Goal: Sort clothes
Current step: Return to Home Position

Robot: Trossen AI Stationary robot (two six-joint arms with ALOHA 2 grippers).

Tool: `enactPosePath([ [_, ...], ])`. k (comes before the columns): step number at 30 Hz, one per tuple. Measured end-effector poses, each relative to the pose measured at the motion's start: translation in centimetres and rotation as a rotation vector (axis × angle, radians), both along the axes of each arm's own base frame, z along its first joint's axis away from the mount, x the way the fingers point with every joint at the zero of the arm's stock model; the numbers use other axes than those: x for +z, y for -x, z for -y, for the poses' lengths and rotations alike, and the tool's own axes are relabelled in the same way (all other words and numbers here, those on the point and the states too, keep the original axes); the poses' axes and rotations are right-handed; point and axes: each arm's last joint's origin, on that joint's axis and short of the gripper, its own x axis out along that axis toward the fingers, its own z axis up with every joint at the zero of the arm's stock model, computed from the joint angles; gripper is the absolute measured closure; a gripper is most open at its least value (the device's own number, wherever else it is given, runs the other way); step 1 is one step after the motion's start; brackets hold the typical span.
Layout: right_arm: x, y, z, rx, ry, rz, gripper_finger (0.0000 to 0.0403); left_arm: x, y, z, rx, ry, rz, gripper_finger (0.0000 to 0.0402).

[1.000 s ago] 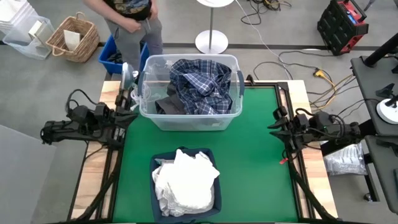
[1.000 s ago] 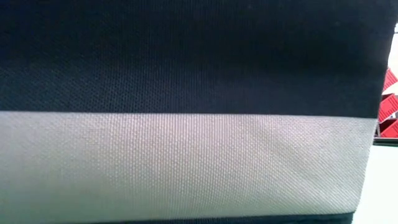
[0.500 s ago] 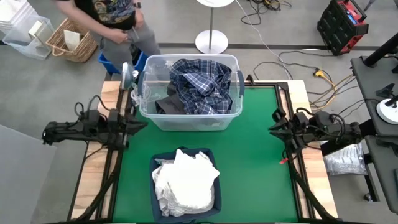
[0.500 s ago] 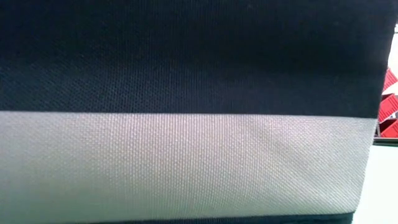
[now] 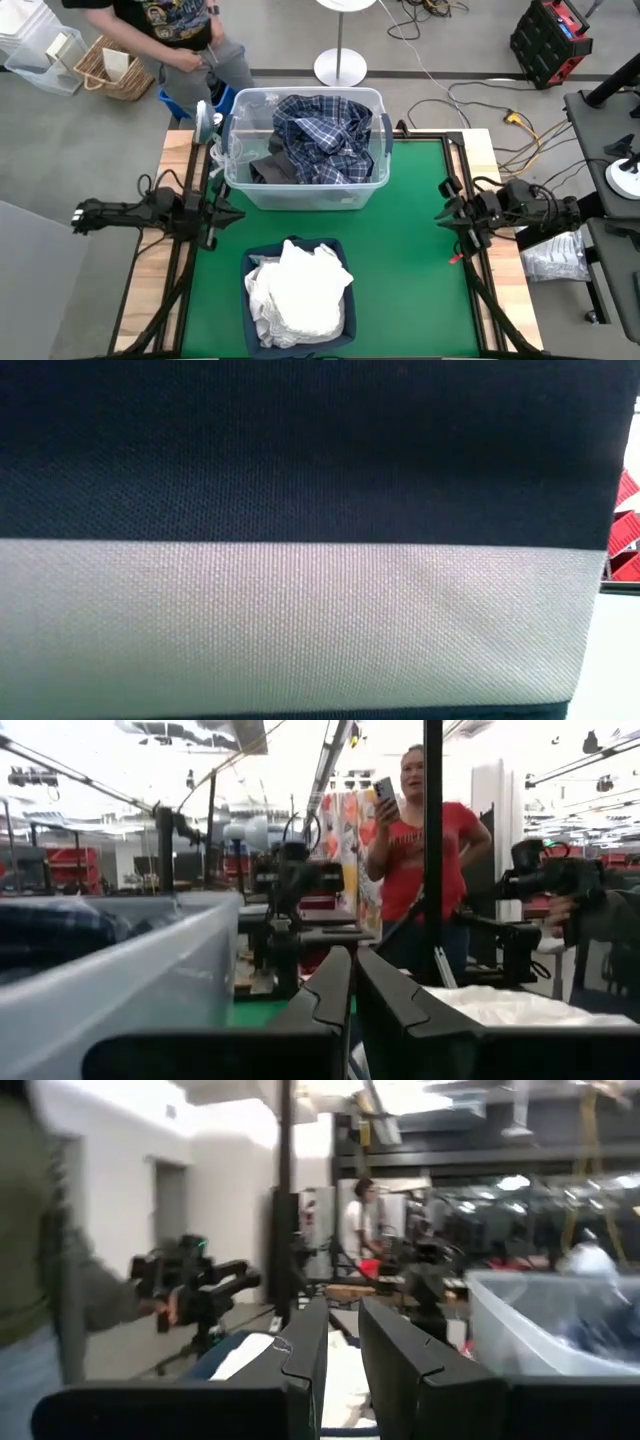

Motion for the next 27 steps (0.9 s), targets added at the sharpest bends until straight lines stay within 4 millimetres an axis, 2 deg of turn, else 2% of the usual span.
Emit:
enactPosePath([
  [3,-0.1,0.1,-0.2,0.043,0.085,0.018,0.0351,-0.7,0.0,0.0,-0.002,0.006,-0.008,0.0402],
  [6,-0.4,0.0,-0.2,0.050,0.091,-0.011,0.0351,-1.4,-0.1,0.0,-0.005,0.011,-0.017,0.0402],
  [12,-0.9,-0.1,-0.2,0.029,0.105,-0.021,0.0351,-1.2,0.1,0.2,-0.055,-0.031,0.011,0.0402],
  [19,-3.8,-1.2,-0.1,0.000,0.043,-0.108,0.0351,-2.1,-0.1,0.2,-0.076,-0.018,-0.089,0.0402],
  [24,-5.8,-1.9,-0.1,-0.003,0.041,-0.029,0.0351,-2.4,-0.2,0.2,-0.071,-0.037,-0.113,0.0402],
  [27,-5.8,-2.0,-0.1,-0.018,0.048,-0.023,0.0351,-2.7,-0.2,0.2,-0.071,-0.038,-0.153,0.0402],
])
